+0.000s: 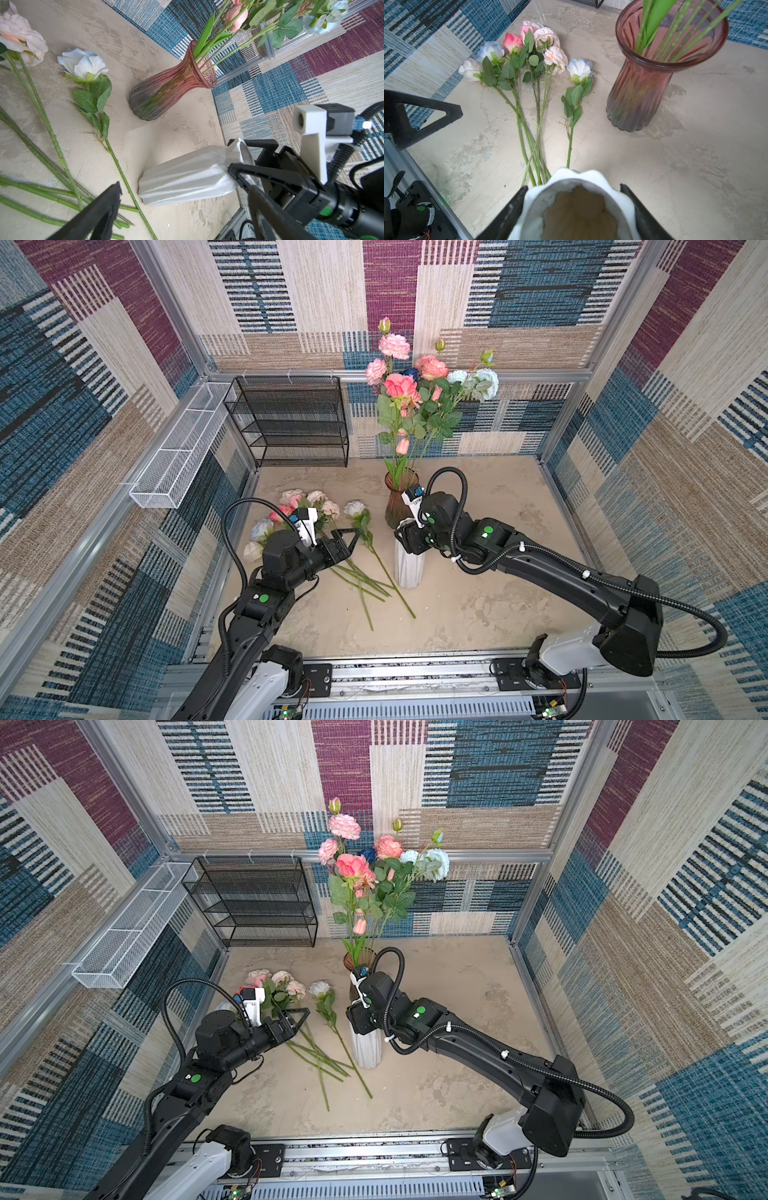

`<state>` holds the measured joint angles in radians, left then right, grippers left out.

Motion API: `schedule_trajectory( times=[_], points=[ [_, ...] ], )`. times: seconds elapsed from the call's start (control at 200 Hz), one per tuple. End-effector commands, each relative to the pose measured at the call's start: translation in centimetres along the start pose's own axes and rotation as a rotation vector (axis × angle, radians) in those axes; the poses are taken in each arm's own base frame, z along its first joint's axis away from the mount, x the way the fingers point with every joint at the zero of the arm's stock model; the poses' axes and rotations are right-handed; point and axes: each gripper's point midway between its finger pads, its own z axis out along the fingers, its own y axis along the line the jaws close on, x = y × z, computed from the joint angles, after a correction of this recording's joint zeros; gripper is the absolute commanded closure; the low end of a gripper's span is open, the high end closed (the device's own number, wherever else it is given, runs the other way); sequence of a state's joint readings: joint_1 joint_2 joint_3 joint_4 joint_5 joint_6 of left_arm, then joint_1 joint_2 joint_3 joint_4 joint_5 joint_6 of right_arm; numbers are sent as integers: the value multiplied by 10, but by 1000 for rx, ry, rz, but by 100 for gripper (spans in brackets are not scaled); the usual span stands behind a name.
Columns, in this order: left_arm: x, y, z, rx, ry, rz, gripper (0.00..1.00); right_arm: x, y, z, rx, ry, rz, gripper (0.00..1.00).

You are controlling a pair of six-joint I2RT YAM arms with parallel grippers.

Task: Arrange the flowers into the vase
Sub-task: 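Slide the white vase toward the pink vase with the right gripper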

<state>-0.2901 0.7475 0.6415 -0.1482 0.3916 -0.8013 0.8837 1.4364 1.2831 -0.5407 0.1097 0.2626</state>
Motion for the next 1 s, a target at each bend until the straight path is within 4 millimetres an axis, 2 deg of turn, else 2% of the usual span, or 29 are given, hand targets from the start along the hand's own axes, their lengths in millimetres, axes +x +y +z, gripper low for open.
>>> schedule_trajectory(
  times=[0.0,0.075,0.285,0.416,0.586,0.736,0.856,0.992],
  points=[
    [-4,0,-1,-13,-12,24,3,-17,11,0,-35,-85,-3,61],
    [-3,0,-1,-14,-10,24,3,-14,14,1,-45,-80,-3,54],
    [-4,-2,-1,-4,-7,26,3,-13,18,-5,-75,-91,3,21],
    [-5,-4,-1,-1,-7,26,1,-17,19,-11,-85,-109,4,11],
    [-7,-5,-2,-3,-12,27,0,-33,19,-29,-87,-169,3,1],
    [-6,2,-1,-36,-11,23,1,-50,9,-55,-46,-253,30,1],
    [1,25,6,-131,16,11,15,-53,0,-77,-31,-327,74,6],
    [16,61,27,-260,108,-13,31,-47,-9,-92,-28,-381,114,13]
  ],
)
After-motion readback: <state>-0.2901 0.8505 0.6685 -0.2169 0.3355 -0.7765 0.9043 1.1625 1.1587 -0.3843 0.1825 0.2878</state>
